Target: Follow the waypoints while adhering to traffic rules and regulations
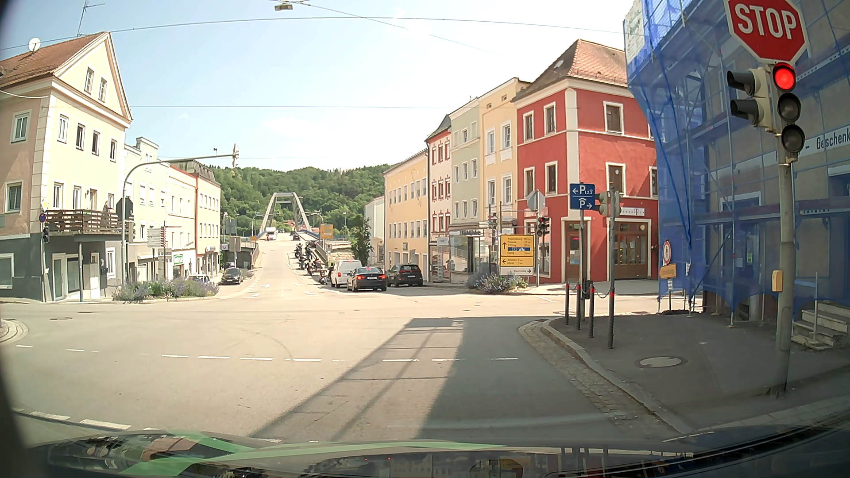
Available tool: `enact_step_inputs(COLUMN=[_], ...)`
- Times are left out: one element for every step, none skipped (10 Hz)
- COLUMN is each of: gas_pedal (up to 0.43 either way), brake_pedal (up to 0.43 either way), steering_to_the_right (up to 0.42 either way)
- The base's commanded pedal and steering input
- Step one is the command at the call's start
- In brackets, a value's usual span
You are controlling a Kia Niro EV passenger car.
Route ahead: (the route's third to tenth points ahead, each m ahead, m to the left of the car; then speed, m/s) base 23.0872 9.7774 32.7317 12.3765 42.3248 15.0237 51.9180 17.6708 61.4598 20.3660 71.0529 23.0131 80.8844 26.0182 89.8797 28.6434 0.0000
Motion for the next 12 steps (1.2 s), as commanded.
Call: enact_step_inputs(gas_pedal=[0.000, 0.000, 0.000, 0.000, 0.000, 0.000, 0.000, 0.000, 0.000, 0.000, 0.000, 0.000], brake_pedal=[0.317, 0.317, 0.317, 0.317, 0.317, 0.317, 0.317, 0.317, 0.317, 0.317, 0.317, 0.323], steering_to_the_right=[0.021, 0.021, 0.021, 0.021, 0.021, 0.021, 0.021, 0.021, 0.021, 0.021, 0.021, 0.021])
